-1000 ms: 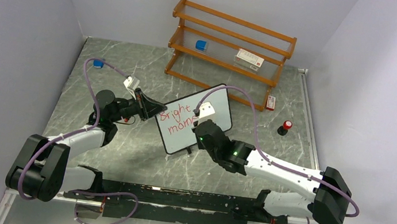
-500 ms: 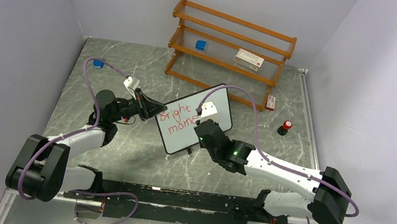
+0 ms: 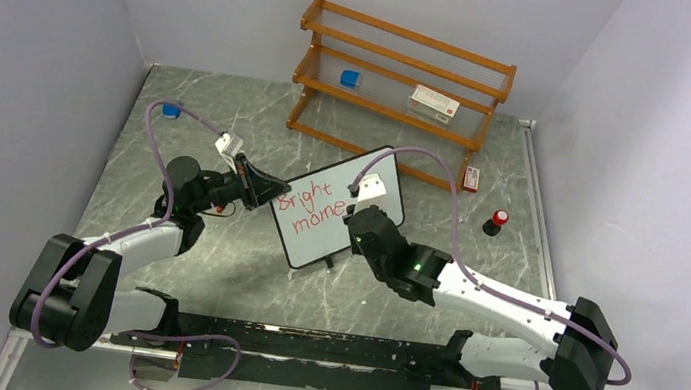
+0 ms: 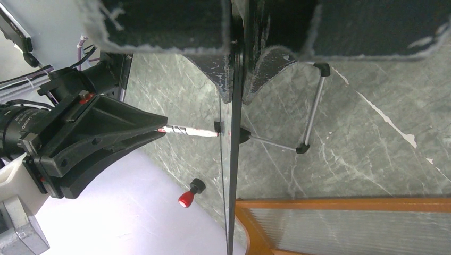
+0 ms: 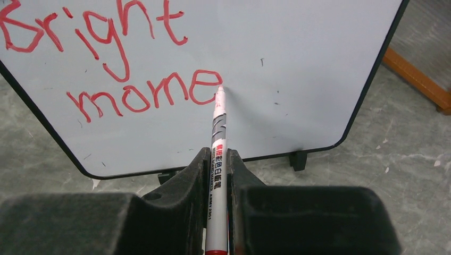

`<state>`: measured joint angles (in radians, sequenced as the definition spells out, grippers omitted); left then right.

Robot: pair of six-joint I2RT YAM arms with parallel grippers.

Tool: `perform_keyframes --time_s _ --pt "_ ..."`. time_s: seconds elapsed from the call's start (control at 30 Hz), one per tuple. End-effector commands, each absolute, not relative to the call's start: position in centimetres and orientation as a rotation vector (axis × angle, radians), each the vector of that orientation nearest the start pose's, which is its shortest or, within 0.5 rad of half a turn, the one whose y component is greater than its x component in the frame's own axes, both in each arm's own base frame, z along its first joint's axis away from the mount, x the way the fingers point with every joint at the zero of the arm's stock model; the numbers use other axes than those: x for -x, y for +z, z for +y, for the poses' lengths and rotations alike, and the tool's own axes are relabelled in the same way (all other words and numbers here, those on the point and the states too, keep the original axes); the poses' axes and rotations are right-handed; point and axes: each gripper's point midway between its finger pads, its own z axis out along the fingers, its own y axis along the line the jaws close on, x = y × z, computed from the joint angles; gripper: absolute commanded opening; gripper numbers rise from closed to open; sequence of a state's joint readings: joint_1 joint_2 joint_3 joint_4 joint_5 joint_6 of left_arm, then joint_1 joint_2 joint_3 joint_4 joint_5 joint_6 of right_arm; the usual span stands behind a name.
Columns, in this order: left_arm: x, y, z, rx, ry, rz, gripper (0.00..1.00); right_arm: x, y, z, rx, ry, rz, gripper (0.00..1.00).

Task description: Write a sentence on the whiteboard

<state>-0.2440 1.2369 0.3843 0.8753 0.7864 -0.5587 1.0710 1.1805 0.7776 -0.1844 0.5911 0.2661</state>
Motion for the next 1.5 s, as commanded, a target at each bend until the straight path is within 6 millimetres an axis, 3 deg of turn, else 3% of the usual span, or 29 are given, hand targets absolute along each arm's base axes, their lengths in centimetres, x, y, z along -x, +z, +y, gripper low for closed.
perform_keyframes --time_s 0.0,0.6,1.07,1.47 --pt "-28.0 18.9 -21.7 -0.452 -1.208 1.638 0.05 -24.5 16.9 24.6 0.443 0.199 1.967 0.0" --pt "-28.0 19.0 -21.8 -0.456 -1.21 1.634 0.05 -25.7 16.7 25.5 0.437 0.212 1.96 0.0" --pt "-28.0 18.9 -21.7 -0.453 -1.209 1.636 0.05 -24.3 14.3 24.5 0.483 0.185 2.057 0.0" --pt "-28.0 18.8 -21.7 -0.451 -1.209 1.64 0.05 -23.7 13.5 24.3 0.506 0.19 2.084 0.0"
